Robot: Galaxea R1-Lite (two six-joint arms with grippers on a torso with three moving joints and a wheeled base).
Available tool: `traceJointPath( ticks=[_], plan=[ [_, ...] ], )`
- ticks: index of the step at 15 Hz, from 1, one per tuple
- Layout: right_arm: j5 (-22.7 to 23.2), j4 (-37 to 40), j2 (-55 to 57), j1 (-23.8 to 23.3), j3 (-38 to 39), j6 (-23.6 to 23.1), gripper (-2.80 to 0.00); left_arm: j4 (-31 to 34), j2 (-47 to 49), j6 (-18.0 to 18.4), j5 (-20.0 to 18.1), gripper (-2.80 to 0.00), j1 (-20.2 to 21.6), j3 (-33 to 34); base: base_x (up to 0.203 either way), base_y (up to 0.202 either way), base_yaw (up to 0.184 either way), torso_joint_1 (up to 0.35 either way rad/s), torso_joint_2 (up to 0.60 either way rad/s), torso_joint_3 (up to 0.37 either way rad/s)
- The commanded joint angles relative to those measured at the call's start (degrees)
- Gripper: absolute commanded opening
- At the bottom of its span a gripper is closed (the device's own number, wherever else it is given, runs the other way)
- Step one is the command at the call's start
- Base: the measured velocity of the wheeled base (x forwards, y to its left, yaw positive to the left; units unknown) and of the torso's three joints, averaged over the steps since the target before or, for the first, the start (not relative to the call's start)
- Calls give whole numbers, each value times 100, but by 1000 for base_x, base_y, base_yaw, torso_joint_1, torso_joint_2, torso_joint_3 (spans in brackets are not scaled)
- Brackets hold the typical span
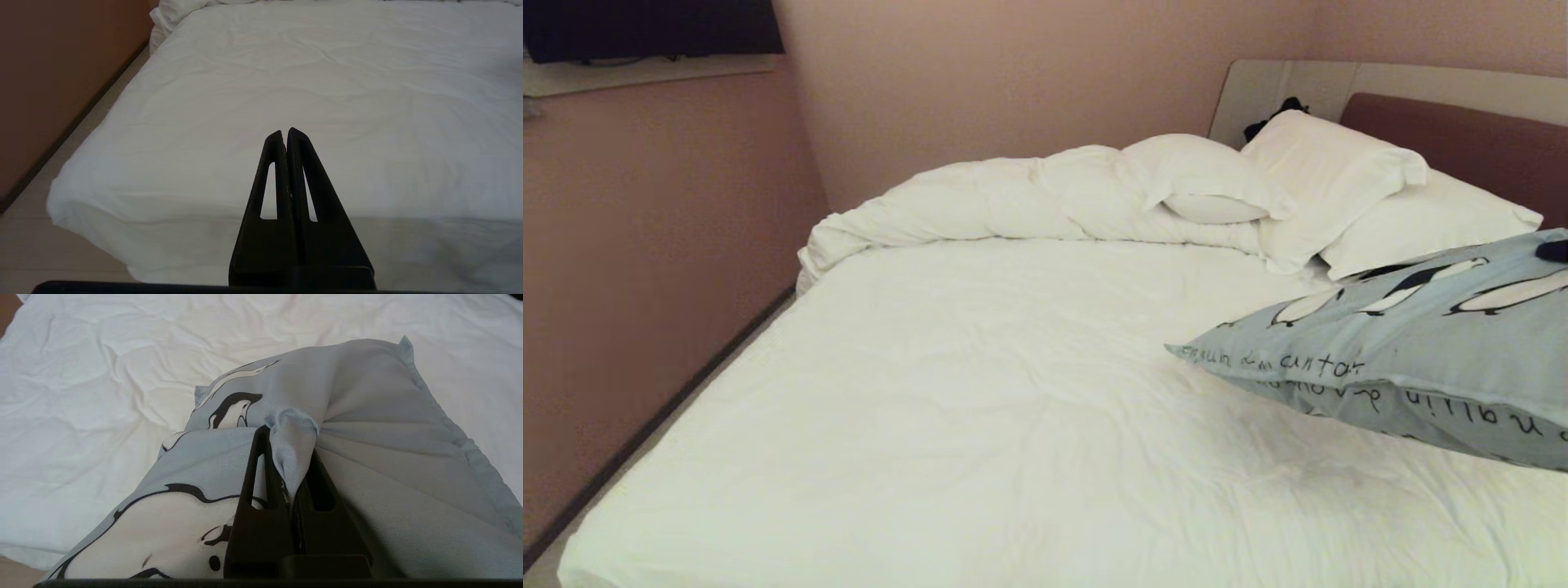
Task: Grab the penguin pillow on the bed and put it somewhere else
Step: Move to the foot of the bed
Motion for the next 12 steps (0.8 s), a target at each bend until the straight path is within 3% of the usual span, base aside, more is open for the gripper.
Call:
traceJointPath(
  ticks=[1, 12],
  plan=[
    [15, 9, -15, 34, -7, 1, -280, -2, -2, 0, 4, -280, 0, 0, 0, 197, -1, -2, 2, 7],
    [-20, 9, -12, 218, 1, 88, -280, -2, -2, 0, 4, -280, 0, 0, 0, 195, 0, 2, 2, 3]
  ],
)
